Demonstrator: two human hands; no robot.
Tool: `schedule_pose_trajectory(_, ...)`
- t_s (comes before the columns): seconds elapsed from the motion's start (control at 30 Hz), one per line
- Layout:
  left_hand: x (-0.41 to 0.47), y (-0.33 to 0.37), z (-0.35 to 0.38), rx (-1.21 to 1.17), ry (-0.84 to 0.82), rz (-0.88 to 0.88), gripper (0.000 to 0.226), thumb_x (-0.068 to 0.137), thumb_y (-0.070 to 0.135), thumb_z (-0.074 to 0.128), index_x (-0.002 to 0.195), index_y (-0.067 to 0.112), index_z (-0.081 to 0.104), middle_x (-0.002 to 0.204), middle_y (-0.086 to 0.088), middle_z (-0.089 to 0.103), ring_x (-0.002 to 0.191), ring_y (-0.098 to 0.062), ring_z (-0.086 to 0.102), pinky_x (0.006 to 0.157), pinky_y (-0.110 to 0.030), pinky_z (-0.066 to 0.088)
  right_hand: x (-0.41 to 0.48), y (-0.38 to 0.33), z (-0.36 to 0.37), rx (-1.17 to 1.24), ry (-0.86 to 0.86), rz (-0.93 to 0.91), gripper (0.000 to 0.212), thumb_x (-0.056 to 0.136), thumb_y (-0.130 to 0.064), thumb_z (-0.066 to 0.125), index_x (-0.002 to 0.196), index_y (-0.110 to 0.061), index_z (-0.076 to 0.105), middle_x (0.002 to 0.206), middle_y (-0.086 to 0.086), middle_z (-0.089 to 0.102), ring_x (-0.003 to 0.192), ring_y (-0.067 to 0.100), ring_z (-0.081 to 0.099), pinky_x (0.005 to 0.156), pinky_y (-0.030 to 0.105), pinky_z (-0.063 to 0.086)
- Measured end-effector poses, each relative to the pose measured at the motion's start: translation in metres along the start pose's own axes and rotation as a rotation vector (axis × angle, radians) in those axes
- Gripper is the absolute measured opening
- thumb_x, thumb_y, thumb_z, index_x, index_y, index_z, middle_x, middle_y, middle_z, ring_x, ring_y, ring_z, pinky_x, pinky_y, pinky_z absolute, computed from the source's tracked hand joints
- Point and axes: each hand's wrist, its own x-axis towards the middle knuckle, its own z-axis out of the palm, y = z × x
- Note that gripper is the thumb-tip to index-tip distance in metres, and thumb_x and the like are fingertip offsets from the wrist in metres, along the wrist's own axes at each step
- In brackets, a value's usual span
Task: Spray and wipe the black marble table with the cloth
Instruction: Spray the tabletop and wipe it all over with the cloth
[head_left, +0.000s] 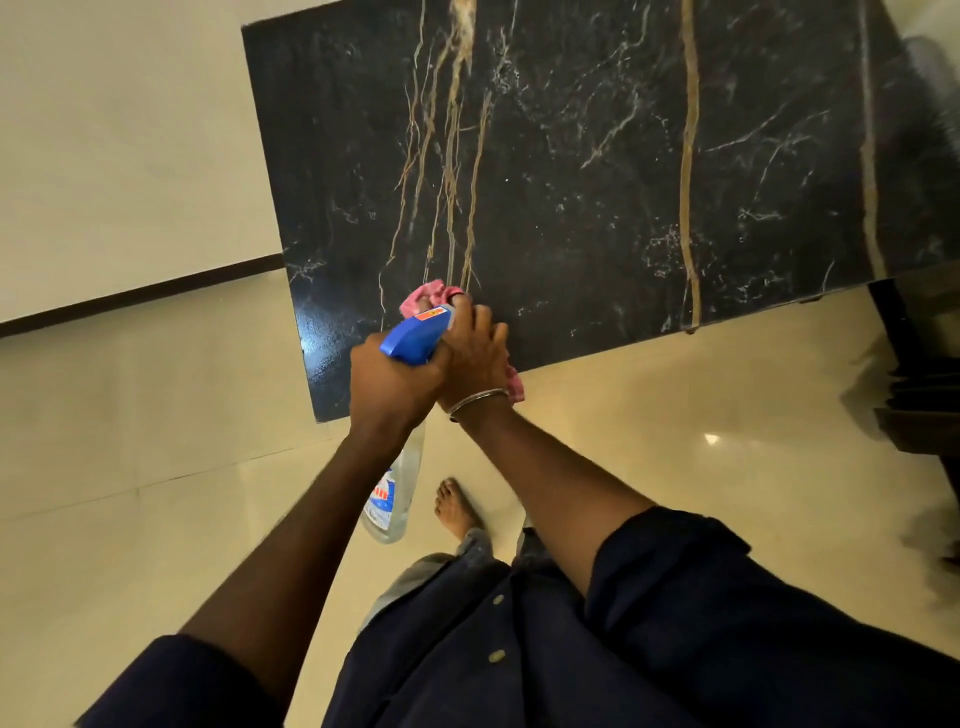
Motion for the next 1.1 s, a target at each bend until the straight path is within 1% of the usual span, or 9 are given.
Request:
schedule_pose_trajectory(0.07, 0.003, 0.0, 0.0, -0.001, -0.024, 0.019, 0.039, 0.082, 0.022, 0.073, 0.064, 0.029, 0.04, 0.064, -0.009, 0.05, 0.06, -0.023, 0.049, 0.059, -0.038, 0.048, 0.0, -0.004, 0.004, -0.014, -0.043, -0.029, 0.041, 0.078, -0.027, 0.07, 0.114, -0.012, 0.059, 0.119, 0.012, 0.058, 0.099, 0.026, 0.054, 0.079, 0.039, 0.044)
schedule_pose_trajectory(0.17, 0.008, 0.004, 0.01, 0.01, -0.069, 0.016, 0.032, 0.083, 0.023, 0.072, 0.07, 0.027, 0.042, 0.063, -0.001, 0.048, 0.058, -0.017, 0.049, 0.058, -0.029, 0.045, 0.003, 0.011, 0.003, -0.092, -0.008, -0.131, 0.038, 0.076, -0.029, 0.072, 0.109, -0.012, 0.062, 0.106, 0.01, 0.063, 0.093, 0.025, 0.056, 0.075, 0.038, 0.044)
schedule_pose_trajectory(0.23, 0.013, 0.01, 0.022, 0.019, -0.08, 0.004, 0.025, 0.083, 0.026, 0.071, 0.077, 0.022, 0.048, 0.063, 0.002, 0.047, 0.056, -0.013, 0.049, 0.055, -0.024, 0.043, 0.006, 0.031, -0.001, -0.104, 0.028, -0.13, 0.036, 0.076, -0.028, 0.071, 0.107, -0.012, 0.061, 0.106, 0.011, 0.062, 0.091, 0.027, 0.056, 0.075, 0.039, 0.044)
schedule_pose_trajectory(0.37, 0.019, 0.028, 0.056, 0.024, -0.106, 0.004, 0.026, 0.082, 0.028, 0.072, 0.071, 0.025, 0.048, 0.059, 0.002, 0.048, 0.051, -0.011, 0.047, 0.051, -0.021, 0.04, 0.018, 0.088, -0.016, -0.081, 0.061, -0.061, 0.027, 0.089, -0.03, 0.052, 0.114, -0.02, 0.058, 0.123, 0.013, 0.057, 0.1, 0.03, 0.054, 0.081, 0.043, 0.04)
schedule_pose_trajectory(0.43, 0.021, 0.043, 0.08, 0.043, -0.125, 0.016, 0.022, 0.082, 0.028, 0.07, 0.074, 0.021, 0.051, 0.058, 0.003, 0.049, 0.051, -0.01, 0.048, 0.052, -0.022, 0.04, 0.028, 0.122, -0.027, -0.091, 0.036, -0.024, 0.034, 0.092, -0.032, 0.046, 0.124, -0.024, 0.054, 0.125, 0.013, 0.056, 0.101, 0.03, 0.053, 0.08, 0.042, 0.038)
schedule_pose_trajectory(0.6, 0.02, 0.091, 0.146, 0.094, -0.129, 0.015, 0.015, 0.085, 0.023, 0.068, 0.085, 0.014, 0.056, 0.062, 0.002, 0.051, 0.055, -0.008, 0.05, 0.055, -0.02, 0.039, 0.043, 0.211, -0.058, -0.136, -0.024, 0.039, 0.053, 0.088, -0.034, 0.047, 0.141, -0.031, 0.042, 0.131, 0.011, 0.053, 0.108, 0.03, 0.051, 0.083, 0.042, 0.039)
schedule_pose_trajectory(0.83, 0.022, 0.156, 0.23, 0.076, -0.161, 0.019, 0.016, 0.083, 0.023, 0.069, 0.08, 0.013, 0.056, 0.059, 0.003, 0.05, 0.051, -0.009, 0.049, 0.052, -0.018, 0.038, 0.061, 0.352, -0.105, -0.165, 0.016, 0.15, 0.051, 0.09, -0.035, 0.039, 0.141, -0.037, 0.041, 0.13, 0.011, 0.049, 0.108, 0.029, 0.047, 0.08, 0.04, 0.034)
schedule_pose_trajectory(1.0, 0.03, 0.193, 0.275, 0.098, -0.176, 0.077, 0.025, 0.082, 0.028, 0.069, 0.073, 0.008, 0.057, 0.057, 0.001, 0.049, 0.048, -0.009, 0.045, 0.049, -0.022, 0.039, 0.072, 0.442, -0.129, -0.197, 0.042, 0.284, 0.054, 0.088, -0.031, 0.047, 0.142, -0.038, 0.04, 0.131, 0.012, 0.047, 0.108, 0.031, 0.046, 0.081, 0.042, 0.035)
schedule_pose_trajectory(1.1, 0.034, 0.209, 0.291, 0.101, -0.197, 0.058, 0.02, 0.081, 0.026, 0.069, 0.076, 0.011, 0.056, 0.06, 0.001, 0.05, 0.049, -0.009, 0.047, 0.051, -0.024, 0.04, 0.077, 0.491, -0.144, -0.205, 0.065, 0.367, 0.055, 0.086, -0.032, 0.05, 0.14, -0.035, 0.04, 0.131, 0.014, 0.046, 0.109, 0.034, 0.045, 0.084, 0.045, 0.035)
